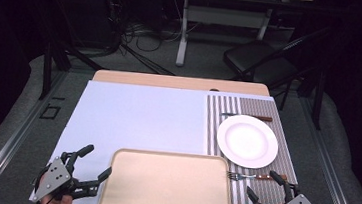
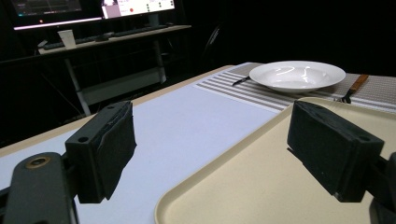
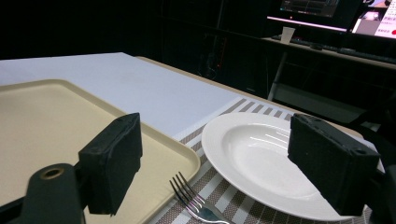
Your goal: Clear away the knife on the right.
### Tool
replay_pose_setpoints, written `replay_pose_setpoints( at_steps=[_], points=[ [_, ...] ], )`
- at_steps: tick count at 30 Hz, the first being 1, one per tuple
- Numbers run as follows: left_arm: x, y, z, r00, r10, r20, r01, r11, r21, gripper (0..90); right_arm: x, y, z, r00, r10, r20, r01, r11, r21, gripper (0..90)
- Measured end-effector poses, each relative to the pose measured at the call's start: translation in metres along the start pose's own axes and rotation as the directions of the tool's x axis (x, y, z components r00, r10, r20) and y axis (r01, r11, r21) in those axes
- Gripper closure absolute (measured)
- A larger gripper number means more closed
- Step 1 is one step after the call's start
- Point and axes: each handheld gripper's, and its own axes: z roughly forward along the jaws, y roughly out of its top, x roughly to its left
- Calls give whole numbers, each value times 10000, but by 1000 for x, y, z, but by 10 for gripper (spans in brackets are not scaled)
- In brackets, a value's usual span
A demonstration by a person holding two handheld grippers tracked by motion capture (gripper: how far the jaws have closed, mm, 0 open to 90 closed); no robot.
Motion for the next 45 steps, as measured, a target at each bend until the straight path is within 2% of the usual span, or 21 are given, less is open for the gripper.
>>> replay_pose_setpoints(
  at_steps=[5, 9, 17, 23, 24, 25, 26, 32, 38, 40, 41, 42, 45],
  points=[
    [0, 0, 1, 10000, -6, 34, 6, 10000, 48, 155, -1, 3, -2, 9999, 86, -83, -86, 10000, 30, 202],
    [1, 0, 1, 10000, 0, 40, -1, 9999, 105, 155, -3, 4, -2, 9998, -128, -147, 131, 9998, 174, 203],
    [3, -1, -2, 9999, -94, -79, 95, 9998, 185, 155, -10, 6, -3, 9996, -246, 146, 235, 9973, 698, 203],
    [6, -2, -1, 9995, -249, -173, 253, 9994, 247, 155, -31, 5, -2, 9982, -44, 598, -7, 9963, 858, 162],
    [7, -2, -1, 9995, -261, -185, 266, 9993, 270, 155, -31, 5, -2, 9982, -44, 598, -7, 9963, 858, 162],
    [7, -2, -1, 9994, -285, -196, 290, 9992, 273, 155, -40, 6, -1, 9966, 465, 678, -539, 9923, 1118, 155],
    [7, -3, -2, 9992, -337, -214, 344, 9990, 303, 155, -43, 6, -1, 9960, 517, 728, -600, 9913, 1168, 144],
    [9, -4, -1, 9987, -463, -234, 471, 9983, 357, 155, -67, 7, 5, 9920, 527, 1147, -739, 9792, 1889, 145],
    [10, -4, -1, 9984, -502, -259, 512, 9979, 396, 155, -90, 6, 12, 9887, 537, 1399, -831, 9735, 2130, 151],
    [10, -4, 0, 9985, -487, -254, 497, 9979, 405, 155, -100, 5, 16, 9909, 341, 1303, -634, 9717, 2277, 220],
    [9, -4, 0, 9983, -512, -278, 524, 9977, 420, 155, -100, 5, 16, 9909, 341, 1303, -634, 9717, 2277, 220],
    [9, -4, 0, 9983, -501, -282, 513, 9977, 432, 154, -106, 5, 19, 9930, 302, 1138, -562, 9709, 2327, 247],
    [9, -5, 1, 9983, -508, -287, 521, 9977, 438, 155, -113, 5, 23, 9932, 245, 1139, -509, 9705, 2356, 251]
  ],
)
